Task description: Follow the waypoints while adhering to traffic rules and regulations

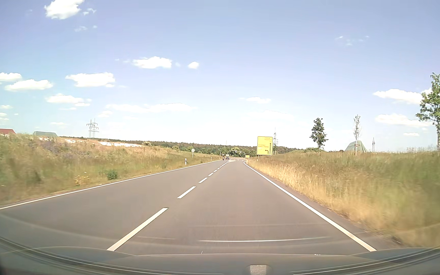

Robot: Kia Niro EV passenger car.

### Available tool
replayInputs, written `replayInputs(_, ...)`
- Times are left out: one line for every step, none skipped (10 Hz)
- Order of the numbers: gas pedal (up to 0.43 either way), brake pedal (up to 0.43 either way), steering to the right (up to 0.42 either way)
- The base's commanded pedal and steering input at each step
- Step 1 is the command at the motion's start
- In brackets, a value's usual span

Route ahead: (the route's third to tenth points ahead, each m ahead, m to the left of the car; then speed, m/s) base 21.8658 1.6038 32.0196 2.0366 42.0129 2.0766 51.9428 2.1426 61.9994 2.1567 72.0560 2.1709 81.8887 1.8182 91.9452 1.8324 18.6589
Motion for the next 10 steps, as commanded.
replayInputs(0.0, 0.03, 0.002)
replayInputs(0.0, 0.03, 0.002)
replayInputs(0.0, 0.03, 0.002)
replayInputs(0.0, 0.037, 0.002)
replayInputs(0.0, 0.03, 0.002)
replayInputs(0.0, 0.037, 0.002)
replayInputs(0.0, 0.03, 0.002)
replayInputs(0.0, 0.03, 0.003)
replayInputs(0.0, 0.03, 0.004)
replayInputs(0.0, 0.03, 0.005)
